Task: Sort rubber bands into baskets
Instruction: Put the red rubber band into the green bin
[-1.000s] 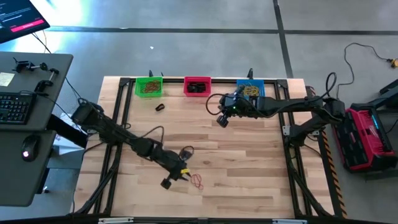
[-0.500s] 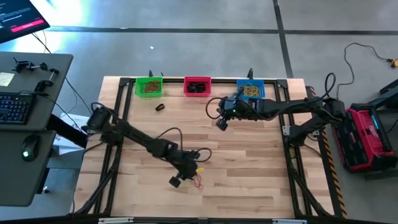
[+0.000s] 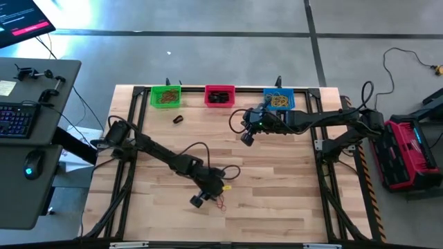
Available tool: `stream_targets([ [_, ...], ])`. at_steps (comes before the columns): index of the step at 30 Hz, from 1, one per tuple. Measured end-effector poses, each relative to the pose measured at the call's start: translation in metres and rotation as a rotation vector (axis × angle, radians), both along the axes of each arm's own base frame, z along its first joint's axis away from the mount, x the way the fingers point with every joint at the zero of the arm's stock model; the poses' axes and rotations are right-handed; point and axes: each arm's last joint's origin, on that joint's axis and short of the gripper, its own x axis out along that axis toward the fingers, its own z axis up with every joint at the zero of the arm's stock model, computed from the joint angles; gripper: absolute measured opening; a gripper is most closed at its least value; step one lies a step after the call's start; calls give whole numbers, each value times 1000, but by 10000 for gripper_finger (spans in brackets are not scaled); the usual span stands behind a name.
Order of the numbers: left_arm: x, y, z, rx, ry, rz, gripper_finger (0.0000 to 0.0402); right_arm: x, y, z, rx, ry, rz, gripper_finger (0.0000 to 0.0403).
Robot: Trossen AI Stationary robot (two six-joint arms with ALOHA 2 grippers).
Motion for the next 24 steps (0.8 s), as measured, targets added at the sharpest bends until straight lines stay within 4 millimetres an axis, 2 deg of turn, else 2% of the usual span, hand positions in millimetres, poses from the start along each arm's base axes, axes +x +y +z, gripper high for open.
stream_targets([
  [14,4,4,-10,-11,2,-16,109,0,0,0,-2,-5,1,0],
  [18,5,7,-14,-23,19,-15,79,0,0,0,-4,-3,4,0],
  [24,4,7,-15,-28,30,-19,8,0,1,0,-1,12,51,0],
])
